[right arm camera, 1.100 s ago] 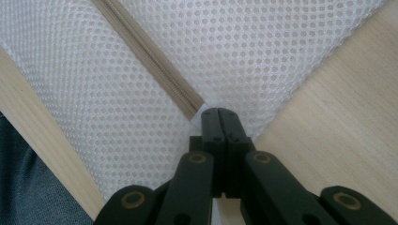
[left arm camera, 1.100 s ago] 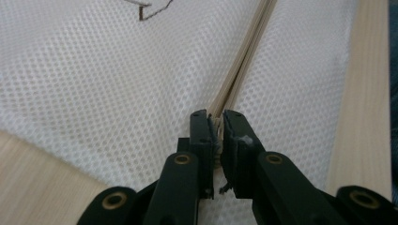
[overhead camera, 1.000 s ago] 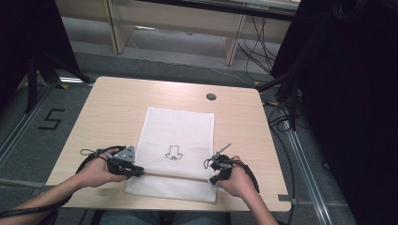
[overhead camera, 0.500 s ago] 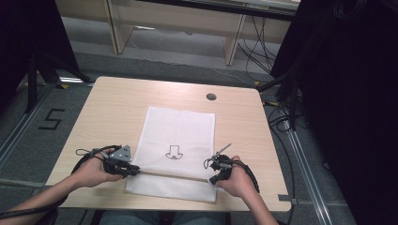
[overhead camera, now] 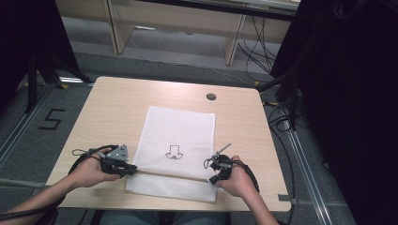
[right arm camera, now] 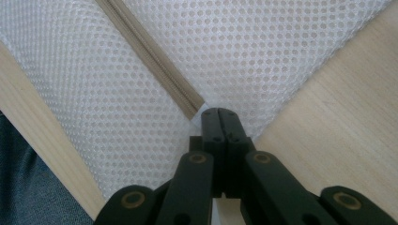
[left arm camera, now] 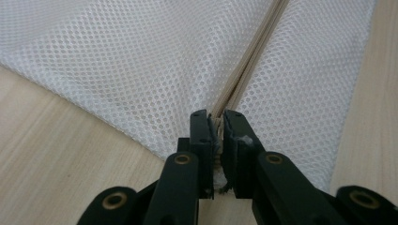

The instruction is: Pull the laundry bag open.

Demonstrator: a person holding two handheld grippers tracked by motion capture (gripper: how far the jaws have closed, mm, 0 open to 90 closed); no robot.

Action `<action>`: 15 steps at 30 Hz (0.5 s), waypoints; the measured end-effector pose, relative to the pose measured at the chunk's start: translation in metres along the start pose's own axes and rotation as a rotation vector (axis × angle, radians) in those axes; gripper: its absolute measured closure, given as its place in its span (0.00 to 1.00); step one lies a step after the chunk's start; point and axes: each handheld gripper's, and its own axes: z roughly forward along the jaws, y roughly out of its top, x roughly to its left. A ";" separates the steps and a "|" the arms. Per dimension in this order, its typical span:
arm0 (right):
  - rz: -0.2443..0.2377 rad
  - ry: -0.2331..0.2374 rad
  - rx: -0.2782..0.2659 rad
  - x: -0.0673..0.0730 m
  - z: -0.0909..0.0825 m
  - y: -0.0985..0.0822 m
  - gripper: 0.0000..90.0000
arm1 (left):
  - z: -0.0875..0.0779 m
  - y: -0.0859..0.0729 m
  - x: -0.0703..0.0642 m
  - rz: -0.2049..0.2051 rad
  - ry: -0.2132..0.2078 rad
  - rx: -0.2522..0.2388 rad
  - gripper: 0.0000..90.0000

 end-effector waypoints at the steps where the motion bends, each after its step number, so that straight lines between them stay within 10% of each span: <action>1: -0.014 0.001 -0.007 0.000 0.000 0.000 1.00 | 0.000 0.000 0.000 0.000 -0.004 -0.004 0.91; 10: 0.006 0.002 0.001 0.001 0.000 0.000 1.00 | -0.009 -0.002 0.009 0.058 0.036 0.068 0.92; 12: 0.004 0.005 0.003 0.001 0.000 0.000 1.00 | -0.010 -0.009 0.009 -0.056 0.011 -0.026 0.92; 15: -0.015 0.001 0.000 0.000 0.000 0.001 1.00 | -0.011 -0.009 0.006 -0.046 0.014 -0.022 0.92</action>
